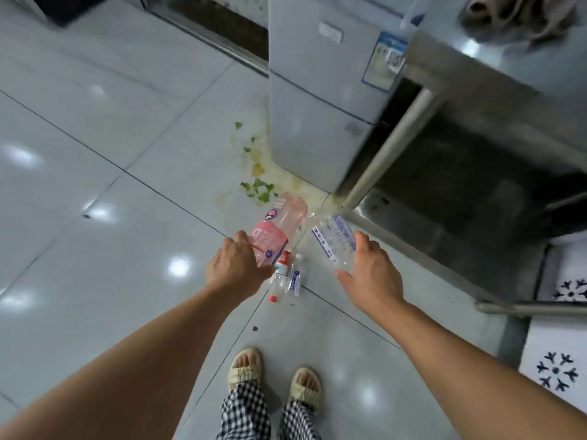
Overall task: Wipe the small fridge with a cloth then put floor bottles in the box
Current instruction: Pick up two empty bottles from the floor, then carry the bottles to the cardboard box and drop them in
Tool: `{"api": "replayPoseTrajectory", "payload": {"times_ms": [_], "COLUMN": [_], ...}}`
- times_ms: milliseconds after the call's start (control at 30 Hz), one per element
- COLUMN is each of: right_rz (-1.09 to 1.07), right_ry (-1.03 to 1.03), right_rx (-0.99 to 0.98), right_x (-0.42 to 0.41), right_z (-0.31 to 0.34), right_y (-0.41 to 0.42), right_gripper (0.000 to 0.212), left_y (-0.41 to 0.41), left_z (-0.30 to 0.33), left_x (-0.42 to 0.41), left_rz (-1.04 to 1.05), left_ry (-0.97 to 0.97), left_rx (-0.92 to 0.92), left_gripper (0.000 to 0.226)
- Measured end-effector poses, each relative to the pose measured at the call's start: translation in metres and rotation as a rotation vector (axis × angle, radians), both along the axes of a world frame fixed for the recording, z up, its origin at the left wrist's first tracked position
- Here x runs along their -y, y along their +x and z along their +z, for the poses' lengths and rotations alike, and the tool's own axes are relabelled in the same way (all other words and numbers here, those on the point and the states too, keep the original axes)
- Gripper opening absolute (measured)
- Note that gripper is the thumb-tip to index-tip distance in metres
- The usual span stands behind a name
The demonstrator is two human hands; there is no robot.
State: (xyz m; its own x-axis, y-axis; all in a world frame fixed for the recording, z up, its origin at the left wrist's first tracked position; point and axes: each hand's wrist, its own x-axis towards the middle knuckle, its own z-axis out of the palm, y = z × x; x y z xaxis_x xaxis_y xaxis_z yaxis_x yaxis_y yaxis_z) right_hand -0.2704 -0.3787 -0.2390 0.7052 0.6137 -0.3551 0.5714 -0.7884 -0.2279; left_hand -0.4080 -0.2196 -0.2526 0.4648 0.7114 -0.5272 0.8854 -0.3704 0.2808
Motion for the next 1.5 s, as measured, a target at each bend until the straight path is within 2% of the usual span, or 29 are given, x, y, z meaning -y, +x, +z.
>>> {"api": "replayPoseTrajectory", "payload": {"times_ms": [200, 367, 567, 833, 1133, 1233, 1333, 1500], "right_rz": [0.069, 0.045, -0.049, -0.334, -0.702, -0.808, -0.924, -1.123], "right_ry": [0.057, 0.102, 0.146, 0.148, 0.117, 0.061, -0.009, -0.048], "right_rx": [0.104, 0.159, 0.295, 0.415, 0.458, 0.473, 0.483, 0.476], "right_x": [0.033, 0.060, 0.092, 0.127, 0.143, 0.164, 0.194, 0.237], "right_z": [0.121, 0.193, 0.260, 0.318, 0.334, 0.339, 0.346, 0.353], "right_y": [-0.005, -0.014, -0.019, -0.056, -0.200, -0.257, -0.311, -0.414], "right_gripper": [0.076, 0.075, 0.070, 0.063, 0.055, 0.061, 0.060, 0.059], "left_y": [-0.002, -0.004, 0.003, 0.023, -0.023, -0.040, -0.062, -0.122], "left_z": [0.126, 0.201, 0.258, 0.305, 0.330, 0.340, 0.349, 0.366], "left_x": [0.020, 0.036, 0.045, 0.031, 0.040, 0.069, 0.109, 0.180], "left_rz": [-0.129, -0.243, -0.390, -0.639, -1.043, -1.177, -1.325, -1.556], "left_ry": [0.120, 0.226, 0.313, 0.376, 0.398, 0.414, 0.444, 0.356], "left_rx": [0.037, 0.035, 0.129, 0.202, 0.311, 0.303, 0.317, 0.385], "left_gripper": [0.071, 0.072, 0.072, 0.069, 0.064, 0.060, 0.067, 0.071]}}
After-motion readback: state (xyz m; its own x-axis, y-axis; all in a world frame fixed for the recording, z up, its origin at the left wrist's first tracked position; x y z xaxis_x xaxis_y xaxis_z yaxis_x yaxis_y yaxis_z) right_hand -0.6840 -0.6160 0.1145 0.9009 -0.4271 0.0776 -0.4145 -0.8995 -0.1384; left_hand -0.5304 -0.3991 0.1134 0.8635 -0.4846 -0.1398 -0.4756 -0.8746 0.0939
